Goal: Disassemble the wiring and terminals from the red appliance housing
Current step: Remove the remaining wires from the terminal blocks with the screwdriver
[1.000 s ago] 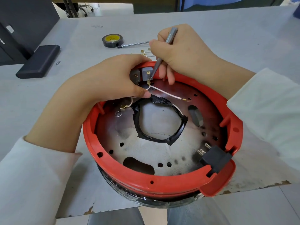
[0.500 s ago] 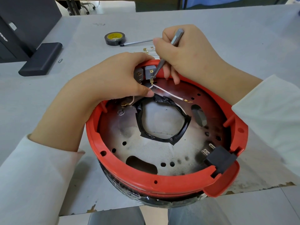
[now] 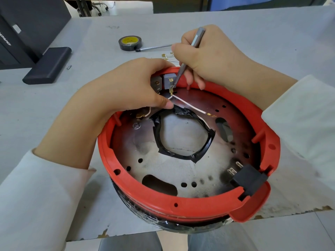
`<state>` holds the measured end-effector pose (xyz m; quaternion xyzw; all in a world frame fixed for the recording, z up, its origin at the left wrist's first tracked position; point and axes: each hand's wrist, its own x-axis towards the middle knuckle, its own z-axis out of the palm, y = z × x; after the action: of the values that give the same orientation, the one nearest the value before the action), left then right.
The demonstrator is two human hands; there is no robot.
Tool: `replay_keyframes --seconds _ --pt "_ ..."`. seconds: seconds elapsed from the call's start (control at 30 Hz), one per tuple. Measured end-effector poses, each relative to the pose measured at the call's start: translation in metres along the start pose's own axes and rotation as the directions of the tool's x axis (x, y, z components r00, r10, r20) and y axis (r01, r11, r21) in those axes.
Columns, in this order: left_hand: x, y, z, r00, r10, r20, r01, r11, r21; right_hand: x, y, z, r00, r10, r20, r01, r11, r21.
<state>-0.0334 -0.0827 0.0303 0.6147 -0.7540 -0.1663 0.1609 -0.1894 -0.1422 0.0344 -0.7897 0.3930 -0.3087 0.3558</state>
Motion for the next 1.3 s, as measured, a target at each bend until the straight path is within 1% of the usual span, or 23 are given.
replay_keyframes --seconds 0.2,0.33,0.5,0.6,0.67,0.73,0.93,1.0,1.03,1.1,1.2,1.23,1.27,1.3 --pt "0.001 -0.001 0.000 1.000 0.002 0.001 -0.002 1.000 0.010 0.003 0.001 0.000 1.000 0.023 0.007 -0.023 1.000 0.012" --pt "0.001 -0.001 0.000 1.000 0.006 -0.004 -0.006 1.000 0.007 0.003 0.002 0.000 1.000 0.017 -0.012 -0.017 1.000 0.007" --pt "0.000 0.000 0.001 1.000 0.008 -0.018 -0.008 1.000 -0.010 -0.007 0.002 0.004 0.985 -0.097 -0.141 0.092 0.995 -0.045" --pt "0.000 0.001 0.001 1.000 0.014 -0.014 -0.014 1.000 -0.021 -0.012 0.000 0.006 0.964 -0.192 -0.184 0.167 0.976 -0.142" --pt "-0.001 0.001 0.001 1.000 0.014 -0.009 -0.015 0.999 -0.030 -0.016 -0.002 0.008 0.957 -0.240 -0.166 0.210 0.961 -0.178" --pt "-0.001 0.001 0.000 1.000 0.017 0.000 -0.017 0.999 -0.039 -0.017 -0.004 0.009 0.958 -0.249 -0.143 0.219 0.955 -0.199" --pt "-0.001 0.001 0.000 1.000 0.025 -0.005 -0.025 0.998 -0.061 -0.009 -0.009 0.006 0.985 -0.171 -0.016 0.167 0.972 -0.163" --pt "-0.002 0.001 -0.001 1.000 0.027 -0.003 -0.027 0.997 -0.074 -0.009 -0.011 0.006 0.989 -0.145 0.008 0.144 0.973 -0.178" --pt "-0.002 0.001 -0.001 1.000 0.026 0.002 -0.026 0.996 -0.085 -0.009 -0.012 0.006 0.989 -0.147 0.008 0.145 0.967 -0.212" --pt "-0.002 0.001 -0.001 1.000 0.023 0.012 -0.021 0.995 -0.097 -0.009 -0.014 0.007 0.981 -0.195 -0.010 0.179 0.919 -0.351" --pt "-0.002 0.000 0.000 1.000 0.016 0.000 -0.016 0.996 -0.083 -0.009 -0.019 0.012 0.961 -0.277 0.022 0.238 0.781 -0.577" --pt "-0.002 0.000 0.001 1.000 0.012 -0.001 -0.012 0.997 -0.072 -0.009 -0.020 0.014 0.957 -0.286 0.042 0.250 0.746 -0.617" --pt "-0.002 0.000 0.001 1.000 0.011 0.000 -0.011 0.998 -0.065 -0.009 -0.020 0.015 0.956 -0.290 0.049 0.255 0.734 -0.629" --pt "-0.001 0.000 0.000 1.000 0.010 0.001 -0.010 0.998 -0.065 -0.008 -0.021 0.015 0.955 -0.292 0.044 0.257 0.750 -0.610"
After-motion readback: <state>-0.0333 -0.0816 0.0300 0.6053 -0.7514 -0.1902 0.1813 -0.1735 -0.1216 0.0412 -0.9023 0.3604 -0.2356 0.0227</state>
